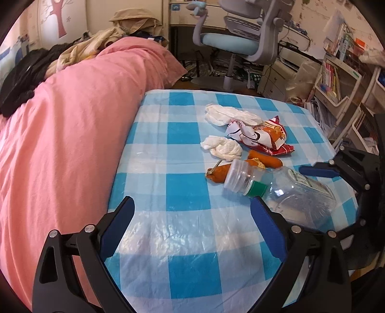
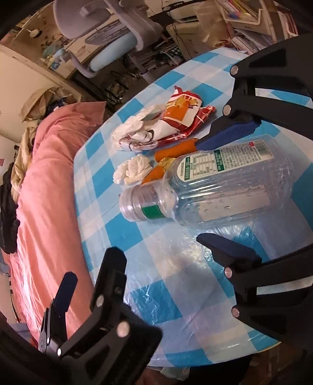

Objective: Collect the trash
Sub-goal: 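Close right tool around the clear plastic bottle, then grasp orange fried food piece with left tool while right tool holds bottle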

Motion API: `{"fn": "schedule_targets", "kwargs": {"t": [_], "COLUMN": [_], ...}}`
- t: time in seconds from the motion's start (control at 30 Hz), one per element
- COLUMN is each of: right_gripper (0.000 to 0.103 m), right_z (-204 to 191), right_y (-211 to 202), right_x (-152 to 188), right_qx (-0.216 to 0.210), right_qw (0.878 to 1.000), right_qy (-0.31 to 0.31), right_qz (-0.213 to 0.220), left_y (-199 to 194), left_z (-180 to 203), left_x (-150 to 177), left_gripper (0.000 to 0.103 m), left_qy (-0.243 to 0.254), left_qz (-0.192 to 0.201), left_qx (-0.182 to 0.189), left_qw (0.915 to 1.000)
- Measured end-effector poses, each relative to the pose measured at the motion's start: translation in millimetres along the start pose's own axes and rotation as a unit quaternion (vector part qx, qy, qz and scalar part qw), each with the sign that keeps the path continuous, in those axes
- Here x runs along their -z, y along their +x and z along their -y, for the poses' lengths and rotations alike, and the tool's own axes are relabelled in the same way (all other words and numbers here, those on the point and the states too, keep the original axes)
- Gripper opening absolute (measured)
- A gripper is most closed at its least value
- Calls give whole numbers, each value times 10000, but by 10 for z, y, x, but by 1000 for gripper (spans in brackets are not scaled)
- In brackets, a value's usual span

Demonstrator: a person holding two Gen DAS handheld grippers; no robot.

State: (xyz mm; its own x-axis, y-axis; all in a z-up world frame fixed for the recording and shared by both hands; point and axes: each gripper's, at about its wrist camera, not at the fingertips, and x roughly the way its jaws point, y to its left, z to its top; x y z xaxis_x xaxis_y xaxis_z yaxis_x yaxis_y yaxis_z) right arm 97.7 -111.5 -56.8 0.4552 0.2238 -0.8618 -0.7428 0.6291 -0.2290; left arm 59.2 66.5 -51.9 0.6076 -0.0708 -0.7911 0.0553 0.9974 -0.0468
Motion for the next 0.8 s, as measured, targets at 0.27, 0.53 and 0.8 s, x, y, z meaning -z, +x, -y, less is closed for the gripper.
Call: {"fn": "schedule_targets", "kwargs": {"t": [0.27,0.53,0.8], "right_gripper": [59,68,56], "right_z": [140,30,91], "right_y": [-291,-188,-196], "right_x": [704,750,790], "right_qx": [-653,-171,-206], "right_qw": [9895,9867,9845], "right_qy": [1262,1618,1735], "right_qz": [-265,2,-135], "left_y": [307,707,916], "left_z": [122,408,560], "left_x": [-236,-306,-252], "left_gripper": [94,90,59], "left_qy": [753,1630,1625], "left_qz": [119,-30,-564], "left_qx": [-68,215,672], "left_qw": [9971,9864,9828]}}
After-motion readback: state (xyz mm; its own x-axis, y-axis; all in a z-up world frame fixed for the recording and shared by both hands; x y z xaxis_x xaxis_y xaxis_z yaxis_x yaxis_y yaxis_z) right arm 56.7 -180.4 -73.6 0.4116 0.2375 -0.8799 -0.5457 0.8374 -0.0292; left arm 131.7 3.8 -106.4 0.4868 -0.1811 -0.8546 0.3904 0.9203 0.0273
